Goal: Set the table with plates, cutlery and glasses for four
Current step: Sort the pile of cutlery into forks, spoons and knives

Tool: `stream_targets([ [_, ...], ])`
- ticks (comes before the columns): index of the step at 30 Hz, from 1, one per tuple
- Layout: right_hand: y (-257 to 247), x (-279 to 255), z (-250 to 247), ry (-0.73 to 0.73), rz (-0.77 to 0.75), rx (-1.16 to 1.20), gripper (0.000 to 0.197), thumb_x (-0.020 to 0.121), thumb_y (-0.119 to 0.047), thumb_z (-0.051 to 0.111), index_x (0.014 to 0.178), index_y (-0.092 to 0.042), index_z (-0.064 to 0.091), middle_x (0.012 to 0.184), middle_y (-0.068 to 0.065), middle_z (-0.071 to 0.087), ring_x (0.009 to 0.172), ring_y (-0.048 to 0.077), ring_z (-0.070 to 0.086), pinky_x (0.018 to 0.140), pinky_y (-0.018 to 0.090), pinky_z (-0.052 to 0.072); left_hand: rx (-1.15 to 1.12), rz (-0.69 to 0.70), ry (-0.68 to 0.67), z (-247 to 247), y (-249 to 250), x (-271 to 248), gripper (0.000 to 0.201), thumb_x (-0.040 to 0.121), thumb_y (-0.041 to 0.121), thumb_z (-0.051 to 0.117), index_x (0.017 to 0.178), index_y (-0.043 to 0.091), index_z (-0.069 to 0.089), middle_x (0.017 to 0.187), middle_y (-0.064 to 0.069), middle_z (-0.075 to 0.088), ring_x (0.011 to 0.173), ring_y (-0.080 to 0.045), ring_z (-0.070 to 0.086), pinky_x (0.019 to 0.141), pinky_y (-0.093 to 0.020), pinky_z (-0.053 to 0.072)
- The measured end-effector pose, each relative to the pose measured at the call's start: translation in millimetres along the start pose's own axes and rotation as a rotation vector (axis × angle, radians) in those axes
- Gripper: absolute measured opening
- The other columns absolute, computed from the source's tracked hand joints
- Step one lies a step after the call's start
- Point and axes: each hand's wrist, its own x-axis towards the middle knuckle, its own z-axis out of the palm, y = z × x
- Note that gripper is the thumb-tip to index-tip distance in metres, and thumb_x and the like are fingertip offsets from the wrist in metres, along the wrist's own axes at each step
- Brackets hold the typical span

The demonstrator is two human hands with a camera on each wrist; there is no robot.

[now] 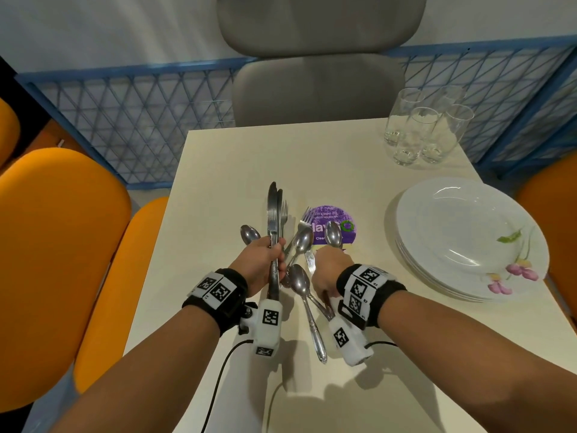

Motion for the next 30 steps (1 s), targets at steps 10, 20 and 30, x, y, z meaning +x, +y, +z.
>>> stream_targets([
  [10,11,-1,-10,0.052,-0.017,0.198,0.014,0.084,-0.006,0.052,0.071,-0.010,0.050,0.070,0.005,0.057,0.079,0.026,0.068,0.076,0.034,0.059,-0.019,-0.021,0.035,1,-2,6,0.021,0.100,0.007,0.041,0.118,0.003,0.049,0.075,-0.007,0.047,0.066,-0.019,0.049,0.064,-0.032,0.046],
  [20,6,3,-56,0.163,-0.252,0.574,0.007,0.085,0.000,0.059,0.088,-0.003,0.064,0.075,0.009,0.065,0.066,0.020,0.065,0.067,0.031,0.059,0.015,0.026,-0.002,14,-4,7,0.018,0.101,0.009,0.037,0.109,0.004,0.052,0.070,-0.006,0.046,0.062,-0.017,0.045,0.062,-0.031,0.042],
  [30,-10,14,-53,0.074,-0.219,0.851,0.015,0.088,-0.001,0.064,0.095,0.012,0.060,0.088,0.031,0.068,0.072,0.031,0.067,0.079,0.047,0.059,0.023,0.057,-0.060,17,-3,4,0.029,0.102,0.012,0.039,0.123,0.005,0.057,0.107,-0.013,0.067,0.095,-0.020,0.064,0.077,-0.031,0.050],
])
